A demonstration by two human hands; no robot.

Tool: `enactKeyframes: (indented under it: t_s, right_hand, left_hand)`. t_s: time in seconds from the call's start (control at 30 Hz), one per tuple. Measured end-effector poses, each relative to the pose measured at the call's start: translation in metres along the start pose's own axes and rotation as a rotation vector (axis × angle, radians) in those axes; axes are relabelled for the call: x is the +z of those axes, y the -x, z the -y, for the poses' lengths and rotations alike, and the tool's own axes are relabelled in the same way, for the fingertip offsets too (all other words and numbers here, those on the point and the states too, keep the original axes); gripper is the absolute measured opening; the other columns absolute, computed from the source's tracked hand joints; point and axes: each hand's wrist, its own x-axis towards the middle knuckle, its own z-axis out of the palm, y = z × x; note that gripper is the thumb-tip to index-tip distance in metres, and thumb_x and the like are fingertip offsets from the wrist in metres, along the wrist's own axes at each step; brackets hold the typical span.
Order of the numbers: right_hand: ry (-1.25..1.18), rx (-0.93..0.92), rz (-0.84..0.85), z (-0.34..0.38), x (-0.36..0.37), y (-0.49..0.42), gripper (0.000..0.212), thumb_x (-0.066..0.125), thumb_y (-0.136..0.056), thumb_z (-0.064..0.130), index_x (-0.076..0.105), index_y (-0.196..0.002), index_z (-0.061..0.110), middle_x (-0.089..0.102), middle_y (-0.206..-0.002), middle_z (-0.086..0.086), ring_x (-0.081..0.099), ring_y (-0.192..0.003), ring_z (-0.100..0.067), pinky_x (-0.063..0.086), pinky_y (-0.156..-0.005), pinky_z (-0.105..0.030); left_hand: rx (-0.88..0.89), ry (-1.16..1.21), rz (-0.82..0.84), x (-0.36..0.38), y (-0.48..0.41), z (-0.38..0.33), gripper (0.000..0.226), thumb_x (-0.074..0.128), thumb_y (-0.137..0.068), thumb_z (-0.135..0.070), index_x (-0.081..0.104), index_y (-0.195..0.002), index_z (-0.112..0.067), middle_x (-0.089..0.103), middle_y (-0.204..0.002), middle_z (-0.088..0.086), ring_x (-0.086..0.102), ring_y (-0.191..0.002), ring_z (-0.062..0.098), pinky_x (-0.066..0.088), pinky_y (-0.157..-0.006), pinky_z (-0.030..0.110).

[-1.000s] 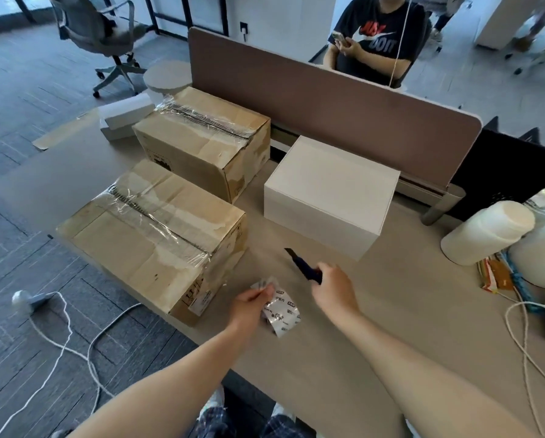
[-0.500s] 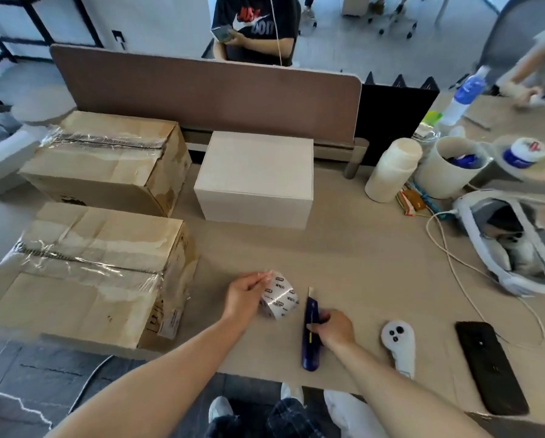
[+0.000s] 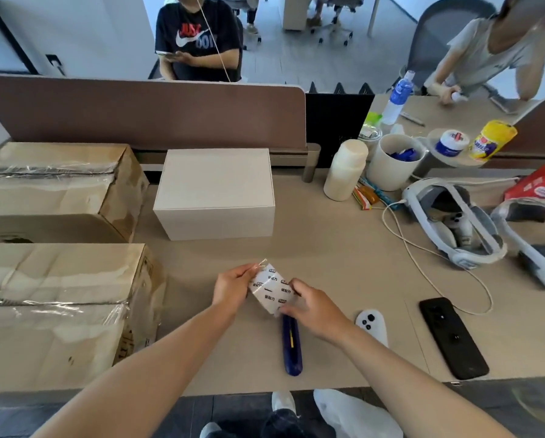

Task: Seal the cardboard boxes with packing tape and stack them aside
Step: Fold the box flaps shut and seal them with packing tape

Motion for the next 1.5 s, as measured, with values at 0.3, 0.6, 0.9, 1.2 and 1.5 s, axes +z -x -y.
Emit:
enactKeyframes:
  t_s: [0.3,0.6,0.9,1.2,1.5]
  right_hand:
    - [-0.037,-0.019,-0.102,-0.006,-0.064,-0.013,0.012,0.065,-0.092,0.026,0.054,-0.098,0.028,0.060,-0.080,0.015,0.055,-0.070,0.003,0.040,-0.065,-0.014]
    - [0.186,0.281,-0.297,-0.055,-0.093,-0.051,0.044,0.056,-0.095,0.032,0.047,-0.135,0.016,0.062,-0.121,-0.007,0.059,-0.107,-0.025,0.048,-0.083,-0.033]
    - [0.397,0.334,-0.380,-0.091,-0.085,-0.088,0.026,0.060,-0.090,0.018,0.056,-0.115,0.013,0.057,-0.121,-0.003,0.049,-0.117,-0.024,0.043,-0.091,-0.029]
    - [0.544,0.401,-0.259,-0.114,-0.074,-0.100,0.049,0.046,-0.099,0.026,0.032,-0.142,0.008,0.041,-0.147,-0.011,0.034,-0.137,-0.028,0.024,-0.110,-0.036]
    - [0.545,0.260,-0.494,-0.062,-0.072,-0.092,0.044,0.068,-0.076,0.025,0.045,-0.113,0.016,0.051,-0.118,-0.006,0.044,-0.113,-0.028,0.035,-0.094,-0.039]
  left_hand:
    - [0.205,0.064,-0.165,0.062,-0.020,-0.048,0.016,0.067,-0.094,-0.029,0.077,-0.107,-0.030,0.069,-0.099,-0.009,0.065,-0.090,0.012,0.051,-0.094,0.027]
    - [0.233,-0.077,-0.083,0.119,-0.026,-0.041,0.030,0.079,-0.084,-0.024,0.067,-0.108,-0.037,0.074,-0.083,-0.013,0.063,-0.076,-0.007,0.042,-0.066,0.002]
    - [0.117,-0.203,-0.185,0.160,-0.039,0.005,0.013,0.070,-0.091,-0.020,0.072,-0.086,-0.032,0.073,-0.089,-0.017,0.066,-0.089,-0.003,0.045,-0.073,0.005]
    - [-0.031,-0.242,-0.268,0.140,-0.045,0.044,0.013,0.073,-0.088,-0.017,0.080,-0.093,-0.027,0.066,-0.076,-0.024,0.068,-0.087,0.007,0.048,-0.102,0.037]
    - [0.067,-0.304,-0.128,0.109,-0.037,-0.001,0.015,0.071,-0.090,-0.017,0.079,-0.101,-0.022,0.075,-0.097,-0.007,0.063,-0.082,-0.003,0.041,-0.074,0.003]
